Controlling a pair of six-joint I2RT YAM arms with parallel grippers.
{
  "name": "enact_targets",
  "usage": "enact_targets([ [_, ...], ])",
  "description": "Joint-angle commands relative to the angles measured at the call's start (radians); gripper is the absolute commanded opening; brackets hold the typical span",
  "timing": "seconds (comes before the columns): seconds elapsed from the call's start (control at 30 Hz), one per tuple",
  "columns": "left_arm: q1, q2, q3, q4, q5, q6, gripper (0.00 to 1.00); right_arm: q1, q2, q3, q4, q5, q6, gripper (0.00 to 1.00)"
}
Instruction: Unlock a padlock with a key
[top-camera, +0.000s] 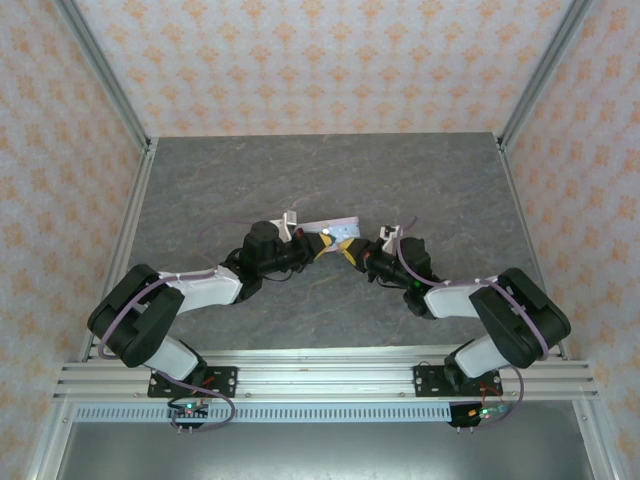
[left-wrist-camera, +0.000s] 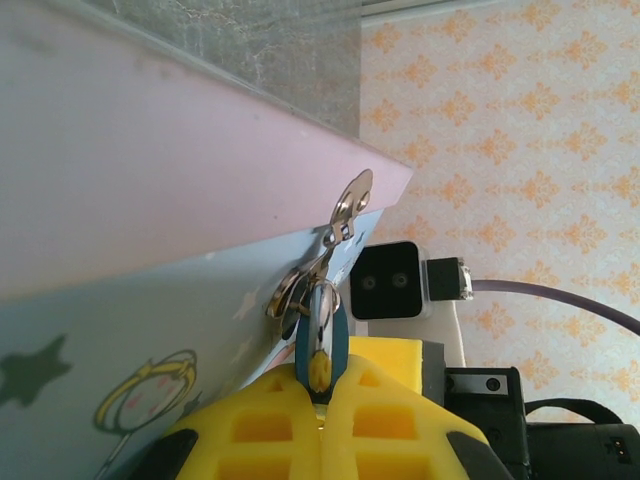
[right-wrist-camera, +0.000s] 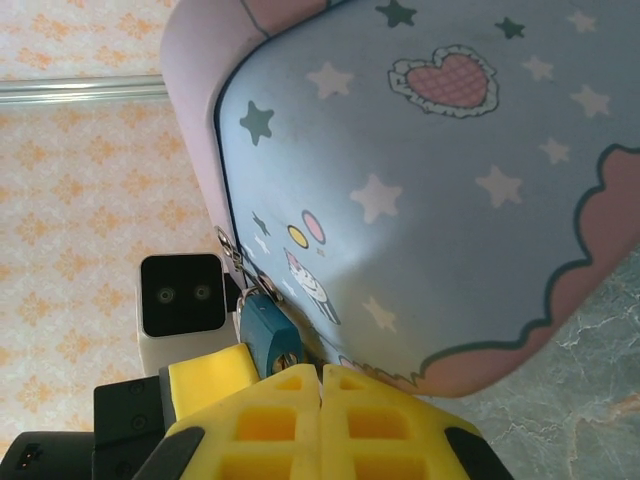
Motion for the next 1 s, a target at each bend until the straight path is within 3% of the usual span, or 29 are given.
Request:
enact_targets([
  [0.0,-0.013,-0.027,-0.004,0.091,0.082,0.03,0.0,0.018,0.035,-0.011,0.085,0.02,0.108,0.0],
  [0.37,-0.013,-0.032,-0.01,0.091,0.076,0.03,0.0,0.135,0.05,0.066,0.089,0.079,0.18,0.0],
  [0.97,-0.012,-0.071,-0.027,0.034,0.036,0.047,0.0,0.063,-0.017,-0.006,-0.097,0.08,0.036,0.0],
])
